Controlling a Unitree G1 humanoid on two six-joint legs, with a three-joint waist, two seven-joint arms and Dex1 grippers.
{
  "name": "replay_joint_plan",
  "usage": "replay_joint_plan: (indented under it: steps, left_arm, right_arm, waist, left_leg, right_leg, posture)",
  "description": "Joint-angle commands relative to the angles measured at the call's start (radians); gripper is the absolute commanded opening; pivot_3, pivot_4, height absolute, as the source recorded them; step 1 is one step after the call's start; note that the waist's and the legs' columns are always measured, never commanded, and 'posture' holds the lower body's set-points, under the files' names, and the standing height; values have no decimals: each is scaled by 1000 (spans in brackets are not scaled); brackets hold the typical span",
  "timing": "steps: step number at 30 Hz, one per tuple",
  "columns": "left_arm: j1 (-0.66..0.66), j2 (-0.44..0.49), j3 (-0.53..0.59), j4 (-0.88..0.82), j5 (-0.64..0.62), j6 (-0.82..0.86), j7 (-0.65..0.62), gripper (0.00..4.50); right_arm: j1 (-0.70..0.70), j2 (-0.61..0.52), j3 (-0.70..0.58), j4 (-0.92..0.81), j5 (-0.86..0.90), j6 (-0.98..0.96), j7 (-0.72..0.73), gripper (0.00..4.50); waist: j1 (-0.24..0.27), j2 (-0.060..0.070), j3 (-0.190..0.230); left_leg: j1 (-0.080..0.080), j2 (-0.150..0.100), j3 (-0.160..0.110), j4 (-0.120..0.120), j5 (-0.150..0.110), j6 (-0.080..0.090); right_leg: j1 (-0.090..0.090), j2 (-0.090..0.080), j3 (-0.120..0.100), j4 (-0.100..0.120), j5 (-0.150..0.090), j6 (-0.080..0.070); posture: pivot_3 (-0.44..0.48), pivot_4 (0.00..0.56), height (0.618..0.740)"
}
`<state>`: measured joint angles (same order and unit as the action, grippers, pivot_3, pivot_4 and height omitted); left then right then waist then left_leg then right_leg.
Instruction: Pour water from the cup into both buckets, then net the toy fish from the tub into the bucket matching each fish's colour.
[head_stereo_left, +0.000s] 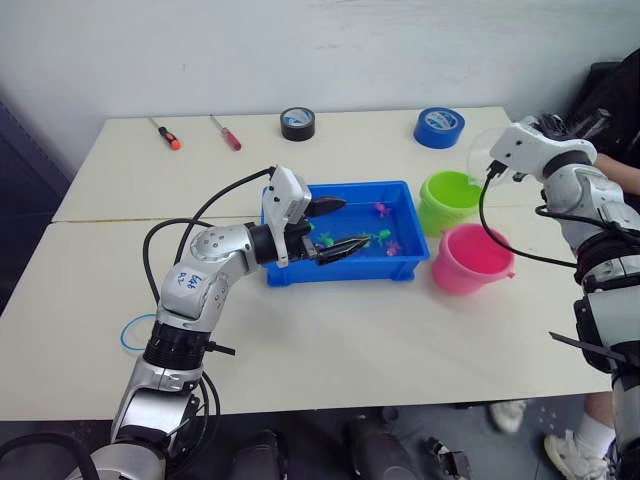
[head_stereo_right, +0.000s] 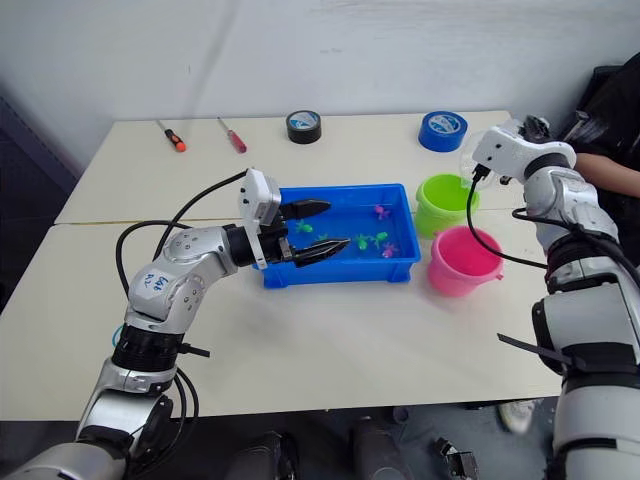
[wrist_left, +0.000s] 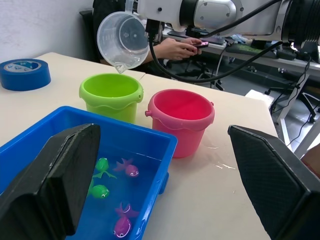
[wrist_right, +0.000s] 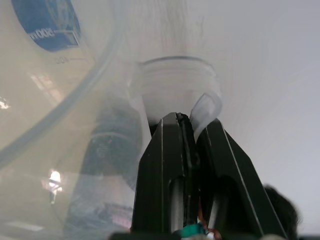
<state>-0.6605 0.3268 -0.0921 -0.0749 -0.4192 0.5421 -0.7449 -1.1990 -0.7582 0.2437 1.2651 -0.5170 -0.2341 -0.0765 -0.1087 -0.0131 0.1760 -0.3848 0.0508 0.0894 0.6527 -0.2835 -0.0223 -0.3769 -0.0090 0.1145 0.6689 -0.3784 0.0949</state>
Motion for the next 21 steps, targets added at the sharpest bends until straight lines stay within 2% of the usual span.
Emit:
replay_joint_plan:
  steps: [1, 6, 9, 13, 16, 21]
  left_arm:
    - [-3, -4, 26, -52, -48, 7, -22, 4500]
    - [16, 25, 22, -86, -118, 58, -99, 4500]
    - [44, 62, 6, -114, -152, 93, -167, 4500]
    - [78, 105, -17, -137, -165, 94, -240, 4500]
    - [97, 121, -26, -135, -159, 75, -274, 4500]
    - [154, 158, -72, -132, -102, -3, -337, 4500]
  right_arm:
    - [25, -15, -177, -34, 199, 50, 89, 77]
    - [184, -27, -394, -251, 425, 165, 187, 77]
    - [402, -1, -587, -593, 611, 384, 216, 77]
    - [670, 80, -829, -1057, 818, 699, 163, 77]
    - [817, 146, -940, -1289, 910, 835, 128, 77]
    - [1060, 295, -1041, -1524, 974, 902, 91, 77]
  waist:
    - [1, 0, 0]
    - [2, 0, 0]
    - [4, 0, 0]
    - [22, 0, 0]
    - [23, 0, 0]
    - [28, 0, 0]
  left_leg:
    - [0, 0, 0, 0, 0, 0]
    - [0, 0, 0, 0, 0, 0]
    - [0, 0, -1, 0, 0, 0]
    - [-1, 2, -3, -1, 0, -1]
    - [-1, 1, -3, -1, 1, -1]
    - [0, 1, -2, 0, 1, -1]
  right_leg:
    - [0, 0, 0, 0, 0, 0]
    - [1, 1, 0, -1, 0, 0]
    - [1, 1, 1, -1, 0, 0]
    - [1, 2, 0, -1, 0, 0]
    - [1, 2, 1, -1, 0, 0]
    - [2, 1, 1, -1, 0, 0]
  posture:
    - [0, 150, 740]
    - [0, 150, 740]
    - [0, 150, 740]
    - [0, 150, 740]
    - [0, 150, 740]
    - [0, 150, 740]
